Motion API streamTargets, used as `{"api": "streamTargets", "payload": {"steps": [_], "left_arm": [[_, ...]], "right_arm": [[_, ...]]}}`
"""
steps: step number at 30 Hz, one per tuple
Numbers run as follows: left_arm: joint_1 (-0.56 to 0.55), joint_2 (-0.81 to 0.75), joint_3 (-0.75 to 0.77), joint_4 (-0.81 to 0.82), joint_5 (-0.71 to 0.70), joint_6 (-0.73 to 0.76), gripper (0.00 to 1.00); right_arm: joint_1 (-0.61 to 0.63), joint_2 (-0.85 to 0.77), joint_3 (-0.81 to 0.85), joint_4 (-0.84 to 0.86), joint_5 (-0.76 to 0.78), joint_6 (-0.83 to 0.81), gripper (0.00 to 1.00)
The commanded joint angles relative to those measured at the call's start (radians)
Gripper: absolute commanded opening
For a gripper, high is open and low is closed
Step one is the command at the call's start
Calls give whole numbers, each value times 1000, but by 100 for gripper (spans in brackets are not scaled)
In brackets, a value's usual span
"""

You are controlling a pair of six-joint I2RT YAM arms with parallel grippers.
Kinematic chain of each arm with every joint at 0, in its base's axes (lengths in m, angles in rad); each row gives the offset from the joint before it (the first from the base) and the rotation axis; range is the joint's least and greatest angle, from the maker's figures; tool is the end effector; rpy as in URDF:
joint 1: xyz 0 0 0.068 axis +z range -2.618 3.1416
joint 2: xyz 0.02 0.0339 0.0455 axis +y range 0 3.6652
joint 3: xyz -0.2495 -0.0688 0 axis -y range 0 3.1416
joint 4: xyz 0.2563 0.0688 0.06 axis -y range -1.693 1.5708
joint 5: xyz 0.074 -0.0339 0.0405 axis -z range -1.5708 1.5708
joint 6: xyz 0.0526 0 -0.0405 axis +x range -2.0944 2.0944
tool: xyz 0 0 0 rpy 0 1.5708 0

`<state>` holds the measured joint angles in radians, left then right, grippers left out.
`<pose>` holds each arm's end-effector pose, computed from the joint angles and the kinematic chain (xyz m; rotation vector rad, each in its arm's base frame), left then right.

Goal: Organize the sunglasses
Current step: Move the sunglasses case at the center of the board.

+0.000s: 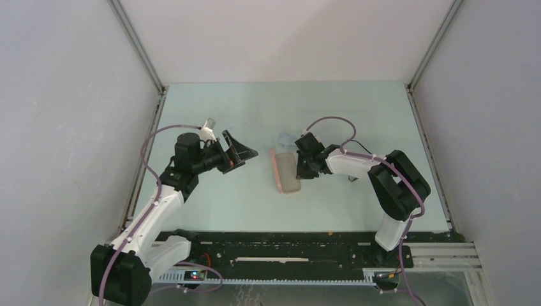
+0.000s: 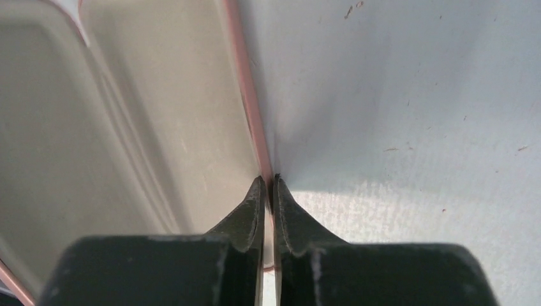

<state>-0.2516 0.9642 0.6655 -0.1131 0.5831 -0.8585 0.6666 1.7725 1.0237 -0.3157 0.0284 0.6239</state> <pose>0.2334 -0.0899 0.2532 -0.2347 2.1348 -1.2643 0.2838 0.2214 0.1167 -0.0476 2.6935 0.3886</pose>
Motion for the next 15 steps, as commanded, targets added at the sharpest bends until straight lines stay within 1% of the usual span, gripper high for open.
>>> {"api": "streamTargets", "payload": {"steps": [1,7,11,15], "left_arm": [[5,4,-18,48,20,-7,100],[6,-7,-14,41,16,1,100],[6,-21,-9,22,3,9,100],[7,-48,-7,-14,-23,22,100]], "right_arm": [[8,17,-42,-135,14,30,0],[9,57,8,-170,-18,206,0],[39,103,114,-246,-5,345,0],[49,154,203,-280,-17,517,0]]}}
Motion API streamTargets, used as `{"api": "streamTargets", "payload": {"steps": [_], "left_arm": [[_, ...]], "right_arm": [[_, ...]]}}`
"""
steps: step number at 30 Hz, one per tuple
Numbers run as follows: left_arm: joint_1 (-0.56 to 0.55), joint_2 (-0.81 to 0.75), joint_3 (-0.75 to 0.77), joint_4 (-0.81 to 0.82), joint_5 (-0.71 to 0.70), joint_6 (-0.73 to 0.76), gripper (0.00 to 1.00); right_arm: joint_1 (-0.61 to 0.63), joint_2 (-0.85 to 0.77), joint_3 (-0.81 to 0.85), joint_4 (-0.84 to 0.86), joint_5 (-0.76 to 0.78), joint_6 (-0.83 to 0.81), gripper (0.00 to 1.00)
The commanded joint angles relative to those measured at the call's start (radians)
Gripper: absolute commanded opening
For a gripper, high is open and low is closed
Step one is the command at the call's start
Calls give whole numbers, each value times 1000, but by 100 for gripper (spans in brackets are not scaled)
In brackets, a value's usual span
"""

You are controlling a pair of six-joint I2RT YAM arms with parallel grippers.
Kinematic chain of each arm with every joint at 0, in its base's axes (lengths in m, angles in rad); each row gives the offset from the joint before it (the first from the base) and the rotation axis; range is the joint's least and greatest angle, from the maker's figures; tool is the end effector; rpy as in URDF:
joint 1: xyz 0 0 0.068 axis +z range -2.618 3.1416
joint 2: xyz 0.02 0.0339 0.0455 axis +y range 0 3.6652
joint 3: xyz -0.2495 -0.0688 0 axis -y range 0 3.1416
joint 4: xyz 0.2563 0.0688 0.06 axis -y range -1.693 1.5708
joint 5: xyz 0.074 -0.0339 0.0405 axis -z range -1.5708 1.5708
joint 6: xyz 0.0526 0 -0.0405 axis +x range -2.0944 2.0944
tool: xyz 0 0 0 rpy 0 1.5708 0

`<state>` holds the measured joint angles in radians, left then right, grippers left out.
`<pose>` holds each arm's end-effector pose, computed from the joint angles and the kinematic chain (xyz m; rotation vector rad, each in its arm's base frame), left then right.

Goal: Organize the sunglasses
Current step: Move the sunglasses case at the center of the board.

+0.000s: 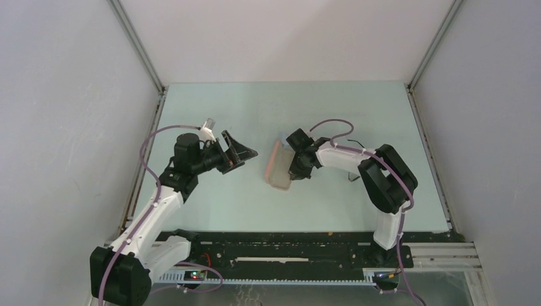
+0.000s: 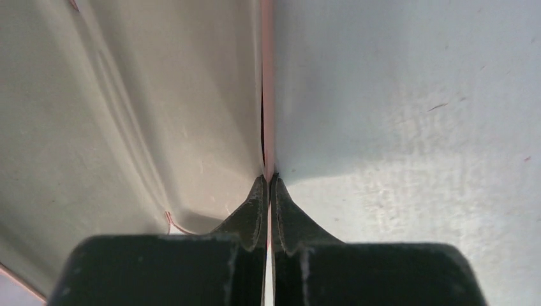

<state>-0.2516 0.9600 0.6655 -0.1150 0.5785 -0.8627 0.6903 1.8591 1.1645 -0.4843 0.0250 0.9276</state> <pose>0.2329 -0.0896 0.2539 -0.2414 2.1323 -1.2626 0.2897 0.2375 0.1178 0.3418 2.8077 0.3818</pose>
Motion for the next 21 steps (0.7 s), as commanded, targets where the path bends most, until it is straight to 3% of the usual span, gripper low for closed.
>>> {"api": "streamTargets", "payload": {"steps": [1,6,9,16,21], "left_arm": [[6,-50,-7,-27,-28,31,100],[8,-105,-22,-85,-59,45,100],[15,-149,-21,-133,-78,63,100],[33,-236,-16,-237,-103,95,100],[38,-268,-22,-262,-107,100,100]], "right_arm": [[24,92,105,-131,-14,241,0],[26,284,411,-314,-51,300,0],[27,369,558,-334,-99,339,0],[22,492,759,-341,-138,417,0],[16,494,791,-223,-188,364,0]]}}
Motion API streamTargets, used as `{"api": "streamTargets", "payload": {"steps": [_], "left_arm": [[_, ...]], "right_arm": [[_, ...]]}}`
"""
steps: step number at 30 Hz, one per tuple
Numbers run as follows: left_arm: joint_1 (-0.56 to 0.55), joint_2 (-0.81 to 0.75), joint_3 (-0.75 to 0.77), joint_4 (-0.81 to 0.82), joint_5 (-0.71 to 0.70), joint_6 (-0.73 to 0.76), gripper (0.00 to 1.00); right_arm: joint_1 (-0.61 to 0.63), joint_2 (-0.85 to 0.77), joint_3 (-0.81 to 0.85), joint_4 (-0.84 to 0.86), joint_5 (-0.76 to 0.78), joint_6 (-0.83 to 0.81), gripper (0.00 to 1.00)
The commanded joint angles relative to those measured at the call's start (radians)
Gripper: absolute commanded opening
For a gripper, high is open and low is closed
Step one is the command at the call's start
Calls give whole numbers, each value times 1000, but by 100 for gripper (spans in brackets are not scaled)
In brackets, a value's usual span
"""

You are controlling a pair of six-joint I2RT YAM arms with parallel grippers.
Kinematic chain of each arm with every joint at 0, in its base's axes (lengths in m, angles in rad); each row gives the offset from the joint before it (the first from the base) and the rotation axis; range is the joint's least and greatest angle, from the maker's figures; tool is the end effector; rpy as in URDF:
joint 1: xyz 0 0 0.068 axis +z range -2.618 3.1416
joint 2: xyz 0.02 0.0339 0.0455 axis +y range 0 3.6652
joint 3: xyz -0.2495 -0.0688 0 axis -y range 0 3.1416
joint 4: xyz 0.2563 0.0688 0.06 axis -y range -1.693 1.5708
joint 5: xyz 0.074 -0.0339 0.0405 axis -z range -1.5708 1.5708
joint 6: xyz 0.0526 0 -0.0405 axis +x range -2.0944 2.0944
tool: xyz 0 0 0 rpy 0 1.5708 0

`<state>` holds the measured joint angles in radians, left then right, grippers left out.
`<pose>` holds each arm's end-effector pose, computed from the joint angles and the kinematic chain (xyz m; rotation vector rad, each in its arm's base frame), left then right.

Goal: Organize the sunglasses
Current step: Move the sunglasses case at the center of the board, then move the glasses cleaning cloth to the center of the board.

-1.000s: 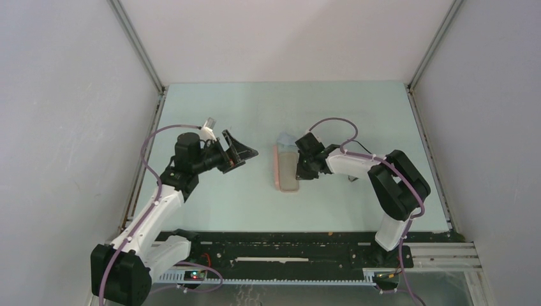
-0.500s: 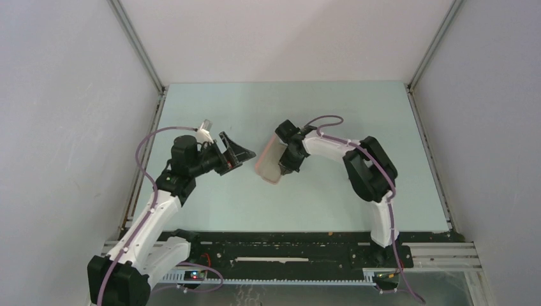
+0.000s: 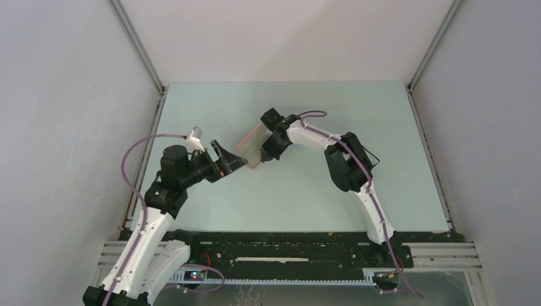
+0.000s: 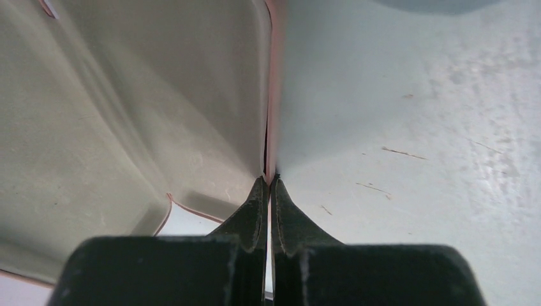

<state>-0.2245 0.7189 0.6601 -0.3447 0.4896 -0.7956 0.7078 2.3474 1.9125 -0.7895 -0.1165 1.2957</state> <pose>0.1918 -0.0692 0.2754 -0.2566 2.0916 -1.1237 0.3725 0.3268 0.1192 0.8413 2.8850 0.5373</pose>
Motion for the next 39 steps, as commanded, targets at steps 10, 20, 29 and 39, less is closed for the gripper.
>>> {"api": "streamTargets", "payload": {"steps": [10,20,29,39], "left_arm": [[13,-10,-28,-8,6,38,100],[12,-3,-18,-5,15,39,100],[13,0,8,-10,15,38,100],[13,15,27,-24,1,76,100]], "right_arm": [[-9,-102,-111,267,-56,-60,18],[-8,-170,-200,362,-65,-111,52],[-30,-362,-298,395,36,-314,50],[-129,-409,-383,298,228,-839,50]]}}
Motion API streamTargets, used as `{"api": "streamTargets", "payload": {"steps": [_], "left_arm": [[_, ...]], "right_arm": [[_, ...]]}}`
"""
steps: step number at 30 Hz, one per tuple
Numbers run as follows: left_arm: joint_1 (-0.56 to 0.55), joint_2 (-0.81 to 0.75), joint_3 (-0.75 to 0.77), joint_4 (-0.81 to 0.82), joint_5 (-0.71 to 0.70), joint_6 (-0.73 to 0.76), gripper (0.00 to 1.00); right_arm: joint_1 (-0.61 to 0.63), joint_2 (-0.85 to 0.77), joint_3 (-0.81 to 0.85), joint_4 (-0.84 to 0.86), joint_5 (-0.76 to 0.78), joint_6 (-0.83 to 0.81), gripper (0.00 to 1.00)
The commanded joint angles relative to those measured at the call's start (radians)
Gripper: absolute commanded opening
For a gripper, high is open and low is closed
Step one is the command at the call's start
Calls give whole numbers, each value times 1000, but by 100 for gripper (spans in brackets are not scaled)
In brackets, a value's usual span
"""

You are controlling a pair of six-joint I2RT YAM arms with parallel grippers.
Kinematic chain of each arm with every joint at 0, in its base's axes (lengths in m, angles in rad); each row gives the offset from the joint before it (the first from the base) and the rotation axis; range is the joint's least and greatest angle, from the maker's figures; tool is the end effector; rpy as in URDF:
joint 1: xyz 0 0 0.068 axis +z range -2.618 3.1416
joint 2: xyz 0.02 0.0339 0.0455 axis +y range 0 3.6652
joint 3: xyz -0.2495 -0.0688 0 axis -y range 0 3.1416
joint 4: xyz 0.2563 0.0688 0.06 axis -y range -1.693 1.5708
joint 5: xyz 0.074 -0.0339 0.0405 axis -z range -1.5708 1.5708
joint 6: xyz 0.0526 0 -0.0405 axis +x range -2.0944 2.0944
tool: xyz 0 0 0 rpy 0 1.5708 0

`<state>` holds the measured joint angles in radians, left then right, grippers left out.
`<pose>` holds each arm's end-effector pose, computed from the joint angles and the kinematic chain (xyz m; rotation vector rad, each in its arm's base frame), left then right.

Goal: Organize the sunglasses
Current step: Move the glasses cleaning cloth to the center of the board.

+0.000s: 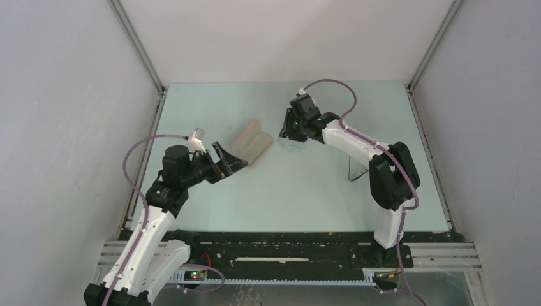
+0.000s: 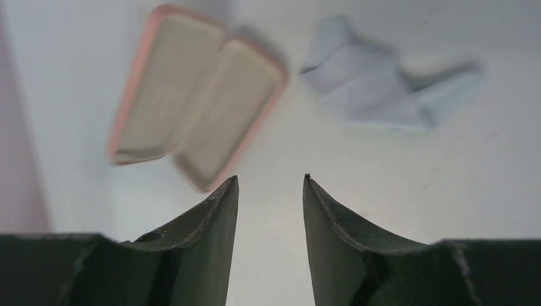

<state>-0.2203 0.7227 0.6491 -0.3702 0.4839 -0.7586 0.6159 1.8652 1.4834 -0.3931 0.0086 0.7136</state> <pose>0.1915 -0.0680 0.2677 -0.2443 2.1249 -1.0881 0.3619 0.2556 0.2239 0.1234 2.4349 0.6240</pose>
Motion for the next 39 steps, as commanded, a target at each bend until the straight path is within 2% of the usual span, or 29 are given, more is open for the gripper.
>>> {"api": "streamTargets", "payload": {"steps": [1,9,12,14,16,19,20,27,31,35,37,39], "left_arm": [[8,20,39,7,11,39,100],[8,54,48,33,19,27,100],[9,46,37,33,17,23,100],[9,39,29,31,17,21,100],[8,31,21,27,14,22,100],[8,24,15,26,13,24,100],[8,26,14,28,12,24,100],[8,49,12,52,27,21,100],[7,56,6,58,35,22,100],[6,80,-1,73,59,28,100],[2,92,3,72,63,35,100],[1,112,17,43,83,59,100]], "right_arm": [[-47,100,68,-121,108,-280,51],[-79,269,224,-186,116,-344,52],[-85,306,258,-190,113,-325,48],[-85,309,263,-192,119,-308,41],[-84,283,239,-176,123,-293,28],[-84,206,166,-127,108,-282,3],[-85,179,146,-113,98,-280,0],[-69,-11,-44,-97,57,-262,0],[6,-150,-230,-108,90,-243,0],[147,-281,-433,-125,109,-185,33],[222,-357,-493,-157,197,-172,42],[237,-448,-540,-165,252,-155,44]]}}
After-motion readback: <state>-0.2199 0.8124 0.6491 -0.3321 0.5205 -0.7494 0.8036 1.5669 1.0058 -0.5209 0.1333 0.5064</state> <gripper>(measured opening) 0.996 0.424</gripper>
